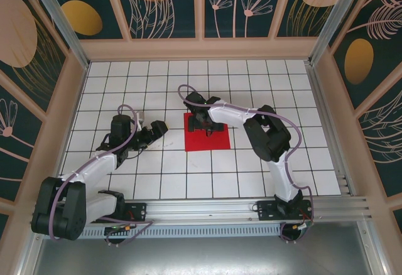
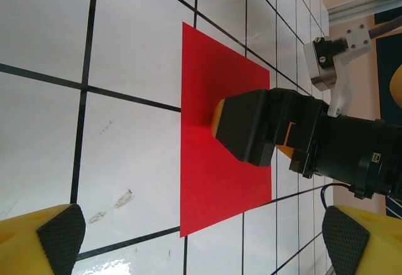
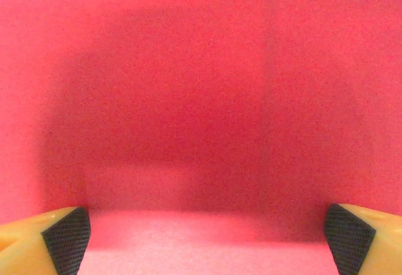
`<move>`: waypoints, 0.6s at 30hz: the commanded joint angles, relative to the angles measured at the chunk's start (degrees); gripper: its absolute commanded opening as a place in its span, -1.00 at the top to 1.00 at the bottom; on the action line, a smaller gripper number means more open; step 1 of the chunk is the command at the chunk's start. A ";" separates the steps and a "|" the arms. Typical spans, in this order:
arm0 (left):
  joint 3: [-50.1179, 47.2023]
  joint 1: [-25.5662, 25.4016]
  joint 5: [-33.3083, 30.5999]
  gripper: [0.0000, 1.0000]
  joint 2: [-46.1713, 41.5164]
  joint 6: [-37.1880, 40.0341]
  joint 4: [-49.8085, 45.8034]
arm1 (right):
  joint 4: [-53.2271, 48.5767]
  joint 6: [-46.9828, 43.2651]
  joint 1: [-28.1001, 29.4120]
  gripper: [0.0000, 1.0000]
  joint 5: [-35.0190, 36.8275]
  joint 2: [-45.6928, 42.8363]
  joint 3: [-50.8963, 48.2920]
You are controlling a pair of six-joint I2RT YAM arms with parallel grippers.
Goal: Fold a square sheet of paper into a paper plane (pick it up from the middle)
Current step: Fold the square sheet of paper in half at the center of the table.
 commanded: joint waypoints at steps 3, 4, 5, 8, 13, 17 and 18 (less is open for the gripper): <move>1.83 -0.32 -0.11 -0.98 0.85 1.52 0.12 | -0.10 -0.31 0.00 -0.95 -4.33 3.87 -4.57; 1.96 -0.33 0.06 -0.98 1.04 1.60 0.05 | 0.47 -0.22 -0.09 -0.93 -4.84 3.78 -4.96; 2.09 -0.29 0.06 -0.98 1.13 1.65 -0.05 | 0.63 -0.19 -0.07 -0.91 -4.88 3.80 -5.14; 2.37 -0.33 0.01 -0.98 1.14 2.02 -0.54 | 0.11 -0.13 -0.12 -0.89 -4.05 4.08 -4.87; 2.23 -0.35 -0.11 -0.98 1.05 2.15 -0.83 | -0.58 -0.08 -0.08 -0.87 -3.02 4.11 -4.51; 2.25 -0.33 -0.34 -0.98 0.96 2.14 -0.88 | -0.67 -0.06 -0.11 -0.86 -2.94 4.26 -4.29; 2.23 -0.33 -0.28 -0.98 0.88 2.14 -0.92 | -0.68 0.04 -0.06 -0.86 -2.99 4.33 -4.21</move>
